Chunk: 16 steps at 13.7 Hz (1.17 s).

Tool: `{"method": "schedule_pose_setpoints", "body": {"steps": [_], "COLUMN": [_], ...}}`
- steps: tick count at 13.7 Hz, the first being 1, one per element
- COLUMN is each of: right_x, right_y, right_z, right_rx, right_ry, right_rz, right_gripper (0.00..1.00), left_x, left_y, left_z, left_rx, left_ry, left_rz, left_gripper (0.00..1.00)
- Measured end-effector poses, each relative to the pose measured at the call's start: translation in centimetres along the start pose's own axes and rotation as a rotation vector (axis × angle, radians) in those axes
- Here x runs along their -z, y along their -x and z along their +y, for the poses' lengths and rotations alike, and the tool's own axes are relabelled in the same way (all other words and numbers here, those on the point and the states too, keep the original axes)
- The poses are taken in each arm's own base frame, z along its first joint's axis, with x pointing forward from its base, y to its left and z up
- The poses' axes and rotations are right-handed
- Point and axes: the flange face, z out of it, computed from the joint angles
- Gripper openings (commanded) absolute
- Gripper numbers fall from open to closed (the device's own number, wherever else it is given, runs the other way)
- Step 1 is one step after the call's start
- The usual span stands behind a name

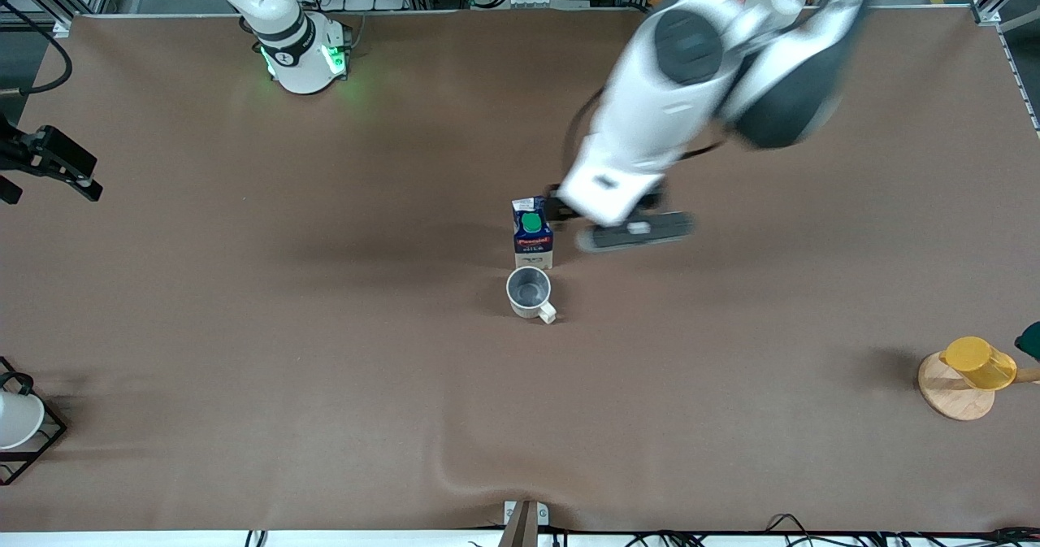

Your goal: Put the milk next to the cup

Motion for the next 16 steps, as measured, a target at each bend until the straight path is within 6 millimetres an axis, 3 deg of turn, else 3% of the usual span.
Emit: {"method": "schedule_pose_setpoints", "body": {"steps": [3, 6, 9, 12, 16], "right_x": [-0.2, -0.3, -0.4, -0.3, -0.3], "right_y": [0.0, 0.1, 0.2, 0.2, 0.1], "right_z": [0.0, 0.0, 0.0, -0.6, -1.1], "right_rx": [0.0, 0.0, 0.0, 0.012, 0.022], "right_ry": [0.0, 0.0, -0.001, -0.003, -0.005], "right_rz": [-0.005, -0.016, -0.027, -0.026, -0.026], "right_gripper": [1.0, 1.0, 1.0, 1.0, 1.0], "left_x": [4.9, 6.6, 7.0, 7.1, 7.6], "left_y": [-4.1, -7.5, -7.8, -6.3, -5.2], "left_z": [-9.7, -18.3, -22.5, -25.0, -29.8], "left_rx": [-0.029, -0.099, -0.084, -0.1, -0.062], "left_ry": [-0.045, -0.069, -0.087, -0.12, -0.148], "left_rz": [-0.002, -0.016, -0.026, -0.037, -0.033], "left_gripper": [1.0, 1.0, 1.0, 1.0, 1.0]}}
